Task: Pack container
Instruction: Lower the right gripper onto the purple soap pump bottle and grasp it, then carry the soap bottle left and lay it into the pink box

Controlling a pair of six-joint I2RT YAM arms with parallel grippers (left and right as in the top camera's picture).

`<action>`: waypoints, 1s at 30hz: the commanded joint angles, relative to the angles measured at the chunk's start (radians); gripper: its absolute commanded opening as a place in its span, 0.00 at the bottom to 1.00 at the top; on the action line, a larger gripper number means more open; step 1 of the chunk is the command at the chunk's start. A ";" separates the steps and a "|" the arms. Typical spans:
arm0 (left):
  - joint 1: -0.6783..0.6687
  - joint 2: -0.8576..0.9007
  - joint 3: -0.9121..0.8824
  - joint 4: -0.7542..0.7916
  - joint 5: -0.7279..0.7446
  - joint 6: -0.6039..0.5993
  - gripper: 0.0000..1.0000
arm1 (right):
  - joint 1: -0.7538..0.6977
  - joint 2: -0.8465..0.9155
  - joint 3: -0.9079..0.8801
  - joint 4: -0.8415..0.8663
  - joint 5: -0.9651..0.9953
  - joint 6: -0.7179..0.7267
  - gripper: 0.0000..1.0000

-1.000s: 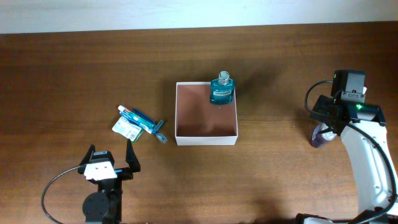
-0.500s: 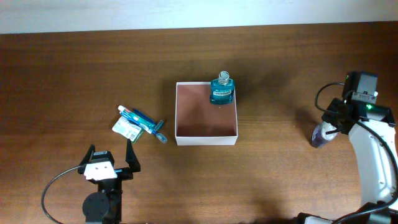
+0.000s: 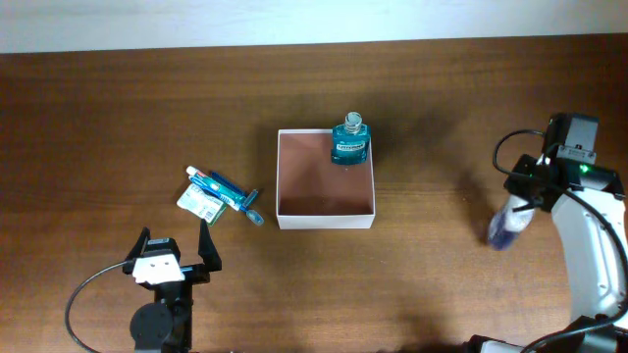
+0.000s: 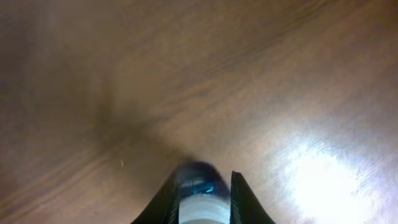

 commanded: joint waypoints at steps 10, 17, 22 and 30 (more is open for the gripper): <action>0.006 -0.008 -0.008 0.002 0.011 0.013 0.99 | 0.013 -0.083 0.100 -0.021 -0.177 -0.087 0.18; 0.006 -0.008 -0.008 0.002 0.011 0.013 1.00 | 0.211 -0.171 0.177 -0.022 -0.218 -0.124 0.18; 0.006 -0.008 -0.008 0.002 0.011 0.013 0.99 | 0.429 -0.200 0.239 0.007 -0.207 -0.137 0.18; 0.006 -0.008 -0.008 0.002 0.011 0.013 1.00 | 0.741 -0.156 0.243 0.138 -0.010 -0.170 0.19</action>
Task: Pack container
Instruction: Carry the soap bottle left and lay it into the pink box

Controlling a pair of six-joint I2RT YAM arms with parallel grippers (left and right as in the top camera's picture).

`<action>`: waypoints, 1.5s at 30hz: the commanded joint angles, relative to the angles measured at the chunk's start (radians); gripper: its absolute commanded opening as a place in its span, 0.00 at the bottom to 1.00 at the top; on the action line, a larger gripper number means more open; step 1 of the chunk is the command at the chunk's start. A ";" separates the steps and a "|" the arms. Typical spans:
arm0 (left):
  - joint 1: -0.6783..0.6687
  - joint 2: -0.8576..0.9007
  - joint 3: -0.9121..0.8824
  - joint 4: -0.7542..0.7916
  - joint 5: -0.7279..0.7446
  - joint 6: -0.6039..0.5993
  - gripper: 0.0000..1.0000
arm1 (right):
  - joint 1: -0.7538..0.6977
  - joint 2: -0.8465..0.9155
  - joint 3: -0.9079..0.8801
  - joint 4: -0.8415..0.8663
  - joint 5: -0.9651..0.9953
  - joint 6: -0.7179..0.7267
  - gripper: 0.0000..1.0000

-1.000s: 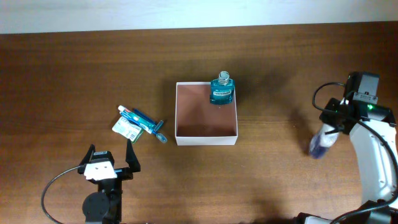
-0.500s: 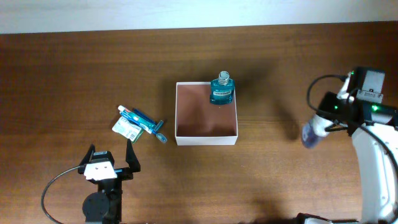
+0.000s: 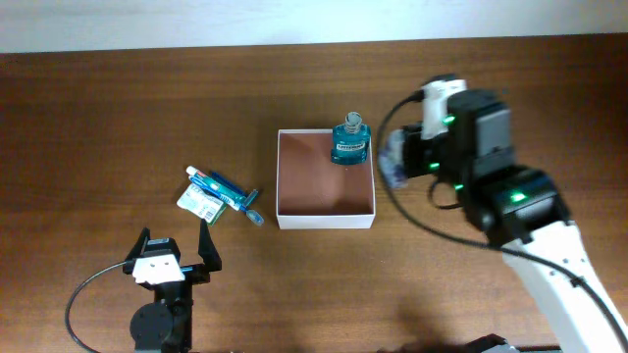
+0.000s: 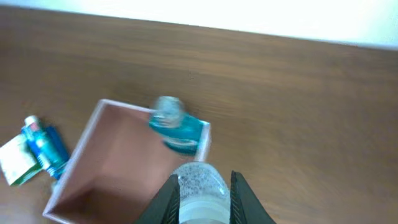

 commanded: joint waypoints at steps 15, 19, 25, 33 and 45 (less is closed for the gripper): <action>0.006 -0.008 -0.008 0.002 0.011 0.013 1.00 | 0.219 0.288 0.034 0.218 0.142 -0.226 0.23; 0.006 -0.008 -0.008 0.002 0.011 0.013 1.00 | 0.219 0.297 0.034 0.236 0.142 -0.226 0.23; 0.006 -0.008 -0.008 0.002 0.011 0.013 1.00 | 0.219 0.297 0.034 0.293 0.060 -0.230 0.23; 0.006 -0.008 -0.008 0.002 0.011 0.013 0.99 | 0.219 0.298 0.034 0.397 -0.032 -0.279 0.22; 0.006 -0.008 -0.008 0.002 0.011 0.013 0.99 | 0.219 0.356 0.034 0.549 -0.098 -0.388 0.28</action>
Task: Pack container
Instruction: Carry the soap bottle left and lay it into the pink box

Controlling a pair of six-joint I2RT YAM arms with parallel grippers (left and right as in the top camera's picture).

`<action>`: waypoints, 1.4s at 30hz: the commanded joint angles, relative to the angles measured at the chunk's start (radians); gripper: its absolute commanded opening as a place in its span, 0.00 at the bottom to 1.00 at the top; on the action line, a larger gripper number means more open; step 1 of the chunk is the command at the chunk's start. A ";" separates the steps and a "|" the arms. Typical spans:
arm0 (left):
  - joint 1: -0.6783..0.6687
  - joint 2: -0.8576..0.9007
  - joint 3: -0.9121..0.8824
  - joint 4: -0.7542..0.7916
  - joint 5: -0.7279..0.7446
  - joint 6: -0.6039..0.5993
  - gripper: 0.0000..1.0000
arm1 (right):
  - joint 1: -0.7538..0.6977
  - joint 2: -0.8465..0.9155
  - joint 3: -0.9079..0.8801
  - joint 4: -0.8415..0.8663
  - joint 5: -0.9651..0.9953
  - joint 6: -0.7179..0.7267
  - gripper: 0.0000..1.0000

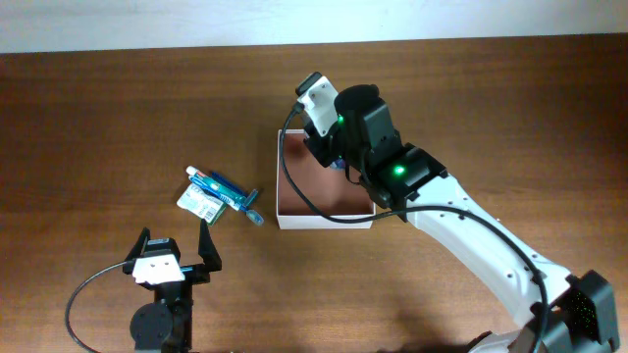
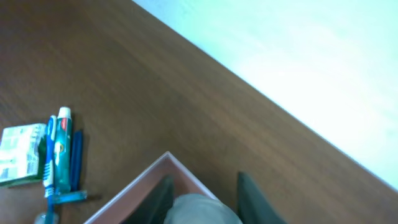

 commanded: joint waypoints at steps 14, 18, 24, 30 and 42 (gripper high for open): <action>0.006 -0.008 -0.008 0.001 0.011 0.013 0.99 | 0.005 0.154 0.034 0.204 -0.072 -0.066 0.24; 0.006 -0.008 -0.008 0.001 0.011 0.013 0.99 | 0.005 0.191 0.034 0.247 -0.072 -0.066 0.24; 0.006 -0.008 -0.008 0.001 0.011 0.013 0.99 | 0.005 0.224 0.034 0.272 -0.072 -0.068 0.23; 0.006 -0.008 -0.008 0.001 0.011 0.013 0.99 | 0.005 0.244 0.034 0.278 -0.072 -0.109 0.20; 0.006 -0.008 -0.008 0.001 0.011 0.013 1.00 | 0.005 0.249 0.034 0.284 -0.072 -0.107 0.37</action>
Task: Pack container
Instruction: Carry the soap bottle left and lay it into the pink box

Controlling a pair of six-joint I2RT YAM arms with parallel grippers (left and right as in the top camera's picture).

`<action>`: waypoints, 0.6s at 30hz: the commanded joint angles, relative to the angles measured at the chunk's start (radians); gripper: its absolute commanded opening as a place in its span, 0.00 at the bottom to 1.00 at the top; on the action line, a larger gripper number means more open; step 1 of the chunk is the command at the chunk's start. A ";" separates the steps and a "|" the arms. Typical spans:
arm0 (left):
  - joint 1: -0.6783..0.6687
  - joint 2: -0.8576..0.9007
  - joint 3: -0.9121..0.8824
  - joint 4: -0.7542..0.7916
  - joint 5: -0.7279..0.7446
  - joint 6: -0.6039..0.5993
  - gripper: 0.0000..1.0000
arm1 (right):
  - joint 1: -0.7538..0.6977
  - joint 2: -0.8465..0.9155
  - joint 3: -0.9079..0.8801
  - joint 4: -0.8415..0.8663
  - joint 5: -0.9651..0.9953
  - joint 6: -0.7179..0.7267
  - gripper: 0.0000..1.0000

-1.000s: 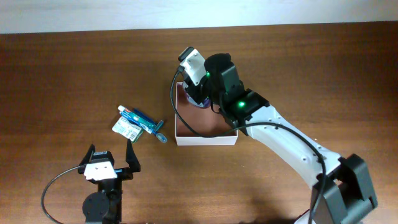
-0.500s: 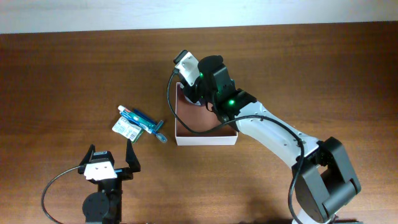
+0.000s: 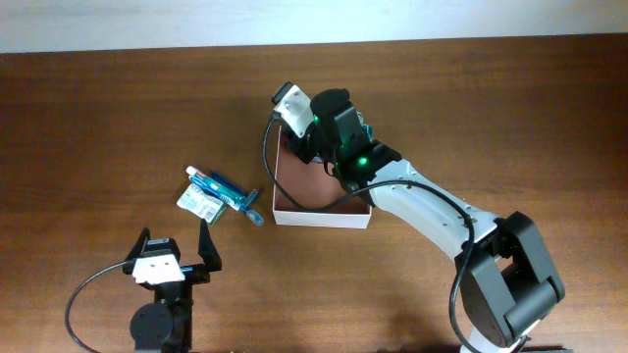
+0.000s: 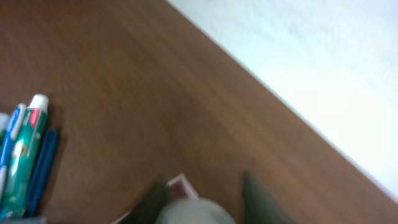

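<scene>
The white box [image 3: 324,220] with a brown inside sits mid-table. My right gripper [image 3: 302,139] reaches over its far left corner. In the blurred right wrist view its fingers [image 4: 155,198] stand apart around the rounded top of the clear bottle [image 4: 196,214], with a gap on the right side; the gripper [image 4: 202,190] looks open. The arm hides the bottle from overhead, and most of the teal mouthwash bottle [image 3: 365,122]. A toothpaste tube [image 3: 201,201] and a blue toothbrush [image 3: 235,196] lie left of the box. My left gripper [image 3: 177,240] rests open near the front edge.
The right arm [image 3: 422,201] stretches across the box's right side from the front right. The toothpaste [image 4: 23,152] and toothbrush [image 4: 42,165] lie at the left in the right wrist view. A white wall borders the table's far edge [image 3: 314,44].
My right gripper has moved a little further left over the box's far left corner, and its fingers stand wider apart around the bottle. The box sits slightly further left. The left arm is unchanged.
My right gripper was shut on the clear bottle low over the table at the far right. Then it held the bottle just right of the box, beside the teal bottle. Then it was over the box's far left part, fingers loosening, and now they stand open there.
</scene>
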 commanded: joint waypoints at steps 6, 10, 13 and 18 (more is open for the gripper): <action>0.006 -0.008 -0.008 0.001 0.011 0.013 0.99 | 0.005 -0.004 0.034 0.023 -0.010 -0.007 0.39; 0.006 -0.008 -0.008 0.001 0.011 0.013 0.99 | 0.005 -0.004 0.034 0.022 -0.010 -0.007 0.53; 0.006 -0.008 -0.008 0.001 0.011 0.013 0.99 | 0.005 -0.005 0.034 0.020 -0.010 -0.007 0.63; 0.006 -0.008 -0.008 0.001 0.011 0.013 0.99 | 0.005 -0.033 0.034 0.002 -0.010 0.001 0.64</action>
